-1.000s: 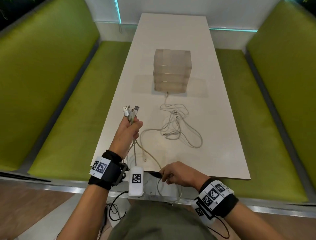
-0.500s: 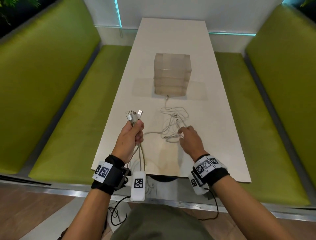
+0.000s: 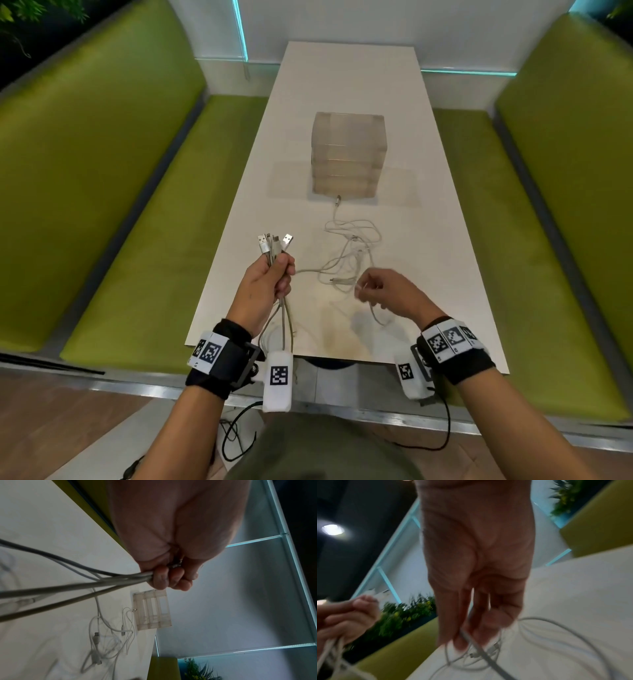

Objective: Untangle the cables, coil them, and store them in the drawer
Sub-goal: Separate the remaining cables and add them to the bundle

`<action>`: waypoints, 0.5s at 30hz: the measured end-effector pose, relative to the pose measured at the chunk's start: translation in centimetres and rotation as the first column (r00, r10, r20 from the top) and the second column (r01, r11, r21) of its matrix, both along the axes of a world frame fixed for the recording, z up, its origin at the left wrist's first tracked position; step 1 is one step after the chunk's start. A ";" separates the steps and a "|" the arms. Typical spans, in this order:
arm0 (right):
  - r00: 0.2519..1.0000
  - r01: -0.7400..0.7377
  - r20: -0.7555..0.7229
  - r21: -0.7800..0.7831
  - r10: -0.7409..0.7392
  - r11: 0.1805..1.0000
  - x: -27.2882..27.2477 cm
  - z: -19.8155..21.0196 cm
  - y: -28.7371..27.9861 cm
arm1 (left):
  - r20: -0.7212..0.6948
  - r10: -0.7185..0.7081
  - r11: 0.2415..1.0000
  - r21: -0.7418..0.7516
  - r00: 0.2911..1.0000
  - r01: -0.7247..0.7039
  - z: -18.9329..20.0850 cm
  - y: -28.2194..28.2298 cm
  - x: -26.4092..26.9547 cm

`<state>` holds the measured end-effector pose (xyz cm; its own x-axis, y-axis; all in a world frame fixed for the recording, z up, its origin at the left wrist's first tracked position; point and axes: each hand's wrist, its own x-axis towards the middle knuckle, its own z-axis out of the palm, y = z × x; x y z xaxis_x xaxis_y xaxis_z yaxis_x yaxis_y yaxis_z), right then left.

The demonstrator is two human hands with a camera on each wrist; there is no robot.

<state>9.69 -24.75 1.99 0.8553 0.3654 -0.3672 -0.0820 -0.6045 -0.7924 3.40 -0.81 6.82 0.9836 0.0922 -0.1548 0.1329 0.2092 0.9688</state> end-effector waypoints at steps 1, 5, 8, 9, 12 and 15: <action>0.990 -0.129 -0.067 -0.078 0.124 0.989 -0.4 0.2 -0.2 | -0.002 -0.001 1.000 -0.003 1.000 0.001 -0.1 0.0 0.0; 0.922 -0.321 -0.297 -0.221 0.250 0.921 -1.2 0.0 -0.4 | -0.011 -0.005 1.000 -0.017 1.000 0.005 -0.3 -0.1 0.3; 0.950 -0.121 -0.307 -0.203 0.054 0.972 -0.9 -0.3 0.6 | -0.012 -0.006 1.000 -0.017 1.000 0.006 -0.4 -0.1 0.3; 0.968 -0.056 -0.249 -0.216 0.001 0.975 -0.5 -0.5 1.0 | -0.011 -0.008 1.000 -0.014 1.000 0.008 -0.4 -0.2 0.3; 0.985 0.100 -0.109 -0.258 -0.132 0.961 0.5 -1.5 2.3 | -0.009 -0.017 1.000 -0.009 1.000 0.017 -0.3 -0.3 0.2; 0.996 0.092 0.023 -0.446 -0.091 0.890 0.6 -2.8 3.9 | -0.010 -0.021 1.000 -0.009 1.000 0.021 -0.2 -0.5 0.0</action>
